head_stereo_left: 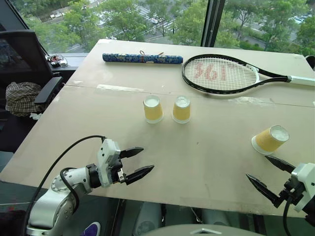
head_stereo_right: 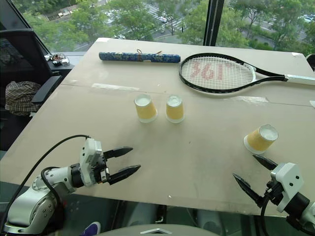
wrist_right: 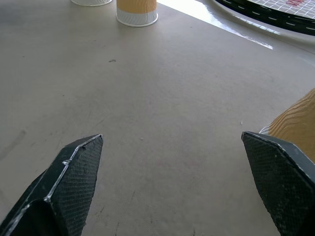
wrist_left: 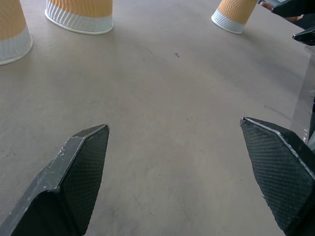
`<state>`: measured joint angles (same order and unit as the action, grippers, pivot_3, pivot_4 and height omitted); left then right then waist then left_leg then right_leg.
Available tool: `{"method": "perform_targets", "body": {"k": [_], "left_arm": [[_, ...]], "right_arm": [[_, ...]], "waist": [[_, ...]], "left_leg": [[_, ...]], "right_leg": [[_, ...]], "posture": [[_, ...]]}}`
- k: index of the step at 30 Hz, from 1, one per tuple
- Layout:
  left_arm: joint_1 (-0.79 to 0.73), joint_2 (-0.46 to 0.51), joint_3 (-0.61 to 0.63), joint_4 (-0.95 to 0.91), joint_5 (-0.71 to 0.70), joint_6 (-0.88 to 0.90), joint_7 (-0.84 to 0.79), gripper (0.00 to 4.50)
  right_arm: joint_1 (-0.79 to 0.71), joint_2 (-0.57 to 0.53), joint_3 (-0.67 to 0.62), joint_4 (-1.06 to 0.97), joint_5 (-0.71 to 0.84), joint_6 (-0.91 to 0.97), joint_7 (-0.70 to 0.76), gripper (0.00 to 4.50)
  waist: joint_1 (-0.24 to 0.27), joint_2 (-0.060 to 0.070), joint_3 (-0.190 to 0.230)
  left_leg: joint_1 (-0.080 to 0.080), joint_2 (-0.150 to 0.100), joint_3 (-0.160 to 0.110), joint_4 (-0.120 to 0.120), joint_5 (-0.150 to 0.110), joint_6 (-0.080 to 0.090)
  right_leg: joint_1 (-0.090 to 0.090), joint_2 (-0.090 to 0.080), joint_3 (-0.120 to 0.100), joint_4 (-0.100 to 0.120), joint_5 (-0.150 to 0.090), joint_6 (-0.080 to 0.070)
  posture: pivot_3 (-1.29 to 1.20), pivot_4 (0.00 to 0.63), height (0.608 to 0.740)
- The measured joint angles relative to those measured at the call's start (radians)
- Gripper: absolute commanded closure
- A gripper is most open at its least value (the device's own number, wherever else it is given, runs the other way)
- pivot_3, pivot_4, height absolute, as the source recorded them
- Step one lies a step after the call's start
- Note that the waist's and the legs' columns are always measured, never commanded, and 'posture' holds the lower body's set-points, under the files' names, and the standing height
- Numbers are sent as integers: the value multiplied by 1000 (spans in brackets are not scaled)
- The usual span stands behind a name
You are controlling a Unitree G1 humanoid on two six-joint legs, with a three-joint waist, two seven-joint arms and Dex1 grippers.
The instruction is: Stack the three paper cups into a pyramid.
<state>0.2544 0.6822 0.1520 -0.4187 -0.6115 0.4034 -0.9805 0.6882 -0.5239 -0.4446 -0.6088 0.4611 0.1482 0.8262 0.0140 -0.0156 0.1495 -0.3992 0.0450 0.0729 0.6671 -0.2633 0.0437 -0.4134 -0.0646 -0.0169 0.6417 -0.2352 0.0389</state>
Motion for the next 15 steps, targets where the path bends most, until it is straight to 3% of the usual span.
{"method": "perform_targets", "body": {"k": [9, 15], "left_arm": [[-153, -26, 5, -19, -89, 49, 35, 126], [-208, -26, -7, -65, -135, 61, 8, 126]], "right_arm": [[-153, 82, 145, -27, -77, -1, -138, 32], [-280, 82, 133, -70, -72, 79, -264, 32]], "waist": [[0, 1, 0], [0, 0, 1]], "left_leg": [[0, 0, 0, 0, 0, 0], [-1, -1, 1, 1, 0, 0]], "right_leg": [[0, 2, 0, 1, 1, -2], [0, 3, 1, 0, 1, -2]], "posture": [[0, 150, 740], [0, 150, 740]]}}
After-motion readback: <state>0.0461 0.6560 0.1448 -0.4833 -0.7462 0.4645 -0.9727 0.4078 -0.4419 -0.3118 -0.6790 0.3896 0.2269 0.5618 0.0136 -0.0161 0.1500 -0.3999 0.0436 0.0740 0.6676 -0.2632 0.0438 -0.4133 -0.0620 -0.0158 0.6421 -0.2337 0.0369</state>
